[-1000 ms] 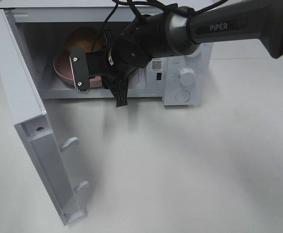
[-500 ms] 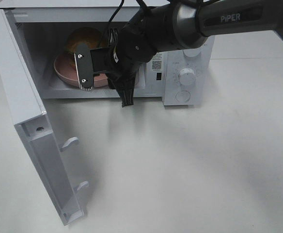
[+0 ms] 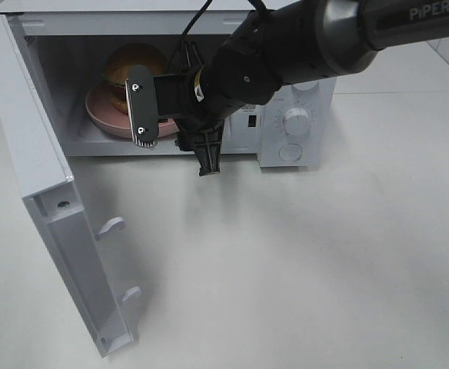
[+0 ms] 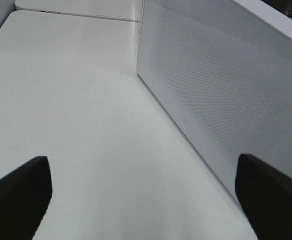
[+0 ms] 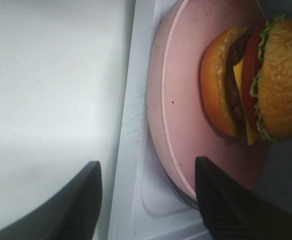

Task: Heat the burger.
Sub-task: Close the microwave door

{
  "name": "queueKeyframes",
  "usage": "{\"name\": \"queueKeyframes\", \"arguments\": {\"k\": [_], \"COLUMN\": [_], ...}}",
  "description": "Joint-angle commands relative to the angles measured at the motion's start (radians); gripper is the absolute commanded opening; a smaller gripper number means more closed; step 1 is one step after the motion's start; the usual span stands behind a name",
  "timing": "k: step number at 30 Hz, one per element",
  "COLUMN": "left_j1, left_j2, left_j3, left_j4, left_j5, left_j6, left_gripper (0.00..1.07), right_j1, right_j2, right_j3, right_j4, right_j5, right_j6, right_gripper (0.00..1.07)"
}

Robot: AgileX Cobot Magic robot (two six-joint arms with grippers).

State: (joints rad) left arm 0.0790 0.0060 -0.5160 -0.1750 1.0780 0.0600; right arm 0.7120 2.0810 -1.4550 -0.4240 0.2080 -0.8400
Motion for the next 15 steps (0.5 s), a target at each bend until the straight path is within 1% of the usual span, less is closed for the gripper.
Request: {"name": "queueKeyframes", "arguments": {"k": [1, 2, 3, 5, 6, 7, 9, 10, 11, 15], "left_j1": [-0.005, -0.005, -0.005, -0.005, -0.005, -0.005, -0.005, -0.005, -0.005, -0.005], "left_j2": [0.002, 0.002, 0.002, 0.002, 0.002, 0.002, 0.002, 0.002, 0.002, 0.002], "left_j3": [0.000, 0.000, 0.000, 0.000, 0.000, 0.000, 0.000, 0.000, 0.000, 0.000], "left_j4": [-0.005, -0.005, -0.005, -0.005, -0.005, -0.005, -0.005, -0.005, -0.005, -0.005], "left_j5": [-0.008, -0.008, -0.008, -0.008, -0.008, -0.008, -0.008, -0.008, -0.008, -0.008], "left_j6": [-0.002, -0.002, -0.002, -0.002, -0.002, -0.002, -0.002, -0.002, -0.002, -0.002], "left_gripper": [0.91, 0.91, 0.91, 0.91, 0.91, 0.91, 0.91, 0.91, 0.91, 0.91], "right_j1": [0.001, 0.001, 0.000, 0.000, 0.000, 0.000, 0.000, 0.000, 0.000, 0.000], "right_j2": [-0.062, -0.062, -0.087, -0.100, -0.123, -0.123, -0.158, -0.158, -0.180, -0.210], "right_j3": [0.077, 0.077, 0.114, 0.134, 0.174, 0.174, 0.225, 0.225, 0.252, 0.291], "right_j4": [-0.003, -0.003, -0.003, -0.003, -0.003, -0.003, -0.003, -0.003, -0.003, -0.003], "right_j5": [-0.071, -0.071, -0.102, -0.116, -0.150, -0.150, -0.203, -0.203, -0.226, -0.232], "right_j6": [0.005, 0.005, 0.019, 0.033, 0.058, 0.058, 0.090, 0.090, 0.100, 0.106], "right_gripper": [0.58, 0.58, 0.60, 0.62, 0.65, 0.65, 0.74, 0.74, 0.80, 0.84]}}
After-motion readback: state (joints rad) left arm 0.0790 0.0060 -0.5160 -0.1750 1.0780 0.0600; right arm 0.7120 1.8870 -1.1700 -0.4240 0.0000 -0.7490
